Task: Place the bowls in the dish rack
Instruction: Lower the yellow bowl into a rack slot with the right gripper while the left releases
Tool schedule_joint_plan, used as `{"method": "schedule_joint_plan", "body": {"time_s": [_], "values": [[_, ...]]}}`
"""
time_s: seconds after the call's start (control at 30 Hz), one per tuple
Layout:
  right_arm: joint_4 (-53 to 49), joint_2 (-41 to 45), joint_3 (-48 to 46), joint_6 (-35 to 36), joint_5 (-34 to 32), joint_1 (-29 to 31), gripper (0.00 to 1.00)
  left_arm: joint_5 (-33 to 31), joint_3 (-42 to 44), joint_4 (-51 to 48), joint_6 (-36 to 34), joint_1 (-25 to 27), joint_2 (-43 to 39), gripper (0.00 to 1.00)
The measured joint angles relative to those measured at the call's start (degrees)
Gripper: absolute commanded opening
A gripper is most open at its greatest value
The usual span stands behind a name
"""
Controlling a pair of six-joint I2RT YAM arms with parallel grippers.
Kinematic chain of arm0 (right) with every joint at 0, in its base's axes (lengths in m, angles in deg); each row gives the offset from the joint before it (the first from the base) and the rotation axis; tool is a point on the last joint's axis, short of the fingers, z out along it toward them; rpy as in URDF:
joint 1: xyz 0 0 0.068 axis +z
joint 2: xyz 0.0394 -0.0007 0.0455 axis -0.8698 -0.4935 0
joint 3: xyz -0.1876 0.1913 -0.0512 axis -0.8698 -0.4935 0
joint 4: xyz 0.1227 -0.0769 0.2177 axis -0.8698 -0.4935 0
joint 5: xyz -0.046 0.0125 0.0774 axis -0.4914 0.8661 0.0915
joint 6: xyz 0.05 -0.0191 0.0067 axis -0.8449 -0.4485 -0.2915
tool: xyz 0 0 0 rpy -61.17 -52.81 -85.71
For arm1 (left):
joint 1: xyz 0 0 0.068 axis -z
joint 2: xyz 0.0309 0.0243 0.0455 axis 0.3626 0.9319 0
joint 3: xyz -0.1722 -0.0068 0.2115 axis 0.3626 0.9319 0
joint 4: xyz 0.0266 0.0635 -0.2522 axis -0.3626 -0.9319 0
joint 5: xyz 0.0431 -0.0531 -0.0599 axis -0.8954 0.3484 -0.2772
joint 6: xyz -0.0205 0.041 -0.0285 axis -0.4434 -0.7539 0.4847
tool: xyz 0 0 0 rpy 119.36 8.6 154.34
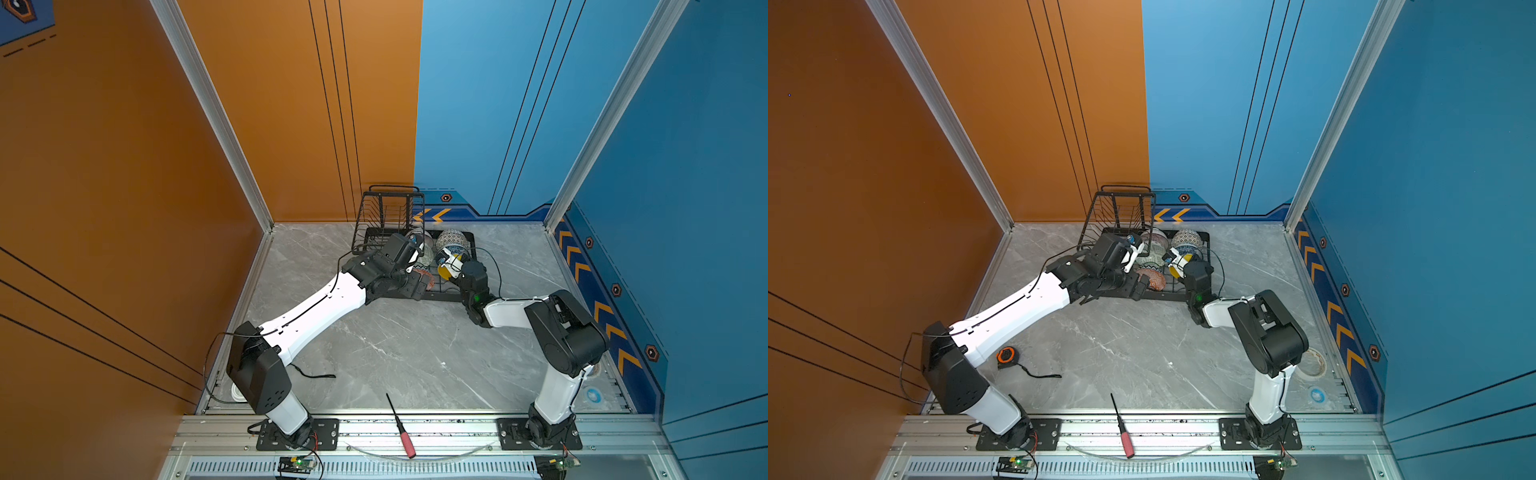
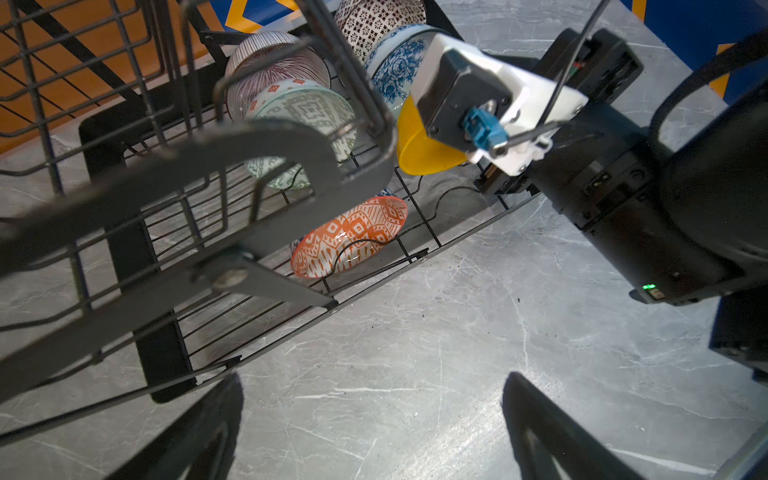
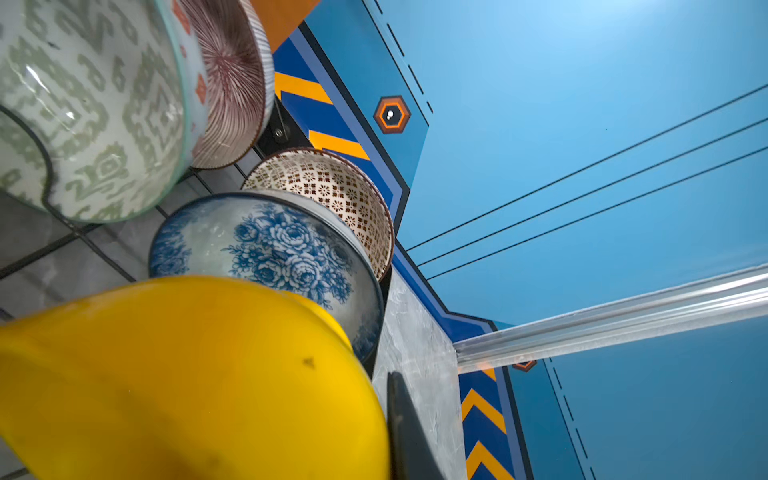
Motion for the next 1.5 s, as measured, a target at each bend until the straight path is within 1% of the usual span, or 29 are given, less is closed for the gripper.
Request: {"method": "schedule_joint_plan", "body": {"time_s": [0.2,0.33,0.6,0.8,1.03,1.17,1.33,1.43,1.5], "values": [[9.2,-3.7,0.0,5.8,0.0,0.1,0.00,0.0,0.0,0.0,0.0,0.0,-0.1,0.98],[12.5,-5.4,0.0,8.3,0.2,-0.3,0.00,0.0,0.0,-0.1,0.0,0.0,-0.1,0.98],[12.9,-5.5,-1.5,9.3,2.5,-1.8,0.00,0.0,0.0,-0.4,0.0,-0.3,-0.1,0.98],[11.7,-6.1,-1.7,9.3,4.5,-1.9,0.00,0.0,0.3,-0.5,0.0,-0.3,-0.1,0.98],[11.4,-6.6,-1.7,8.7,4.8,-1.7,0.00,0.0,0.4,-0.8,0.0,-0.4,-0.1,0.98],[9.5,-6.1,-1.4,7.1,4.9,-1.8,0.00,0.0,0.4,-0.8,0.0,-0.5,-0.1,0.98],[6.6,-5.4,-0.8,5.5,4.9,-1.8,0.06,0.0,0.4,-0.8,0.0,-0.6,-0.1,0.98],[5.0,-5.1,-0.3,5.1,4.8,-1.9,0.17,0.0,0.4,-0.8,0.0,-0.6,-0.1,0.98],[3.8,-5.0,0.1,4.7,5.0,-1.9,0.21,0.0,0.4,-0.8,0.0,-0.6,-0.1,0.98]]}}
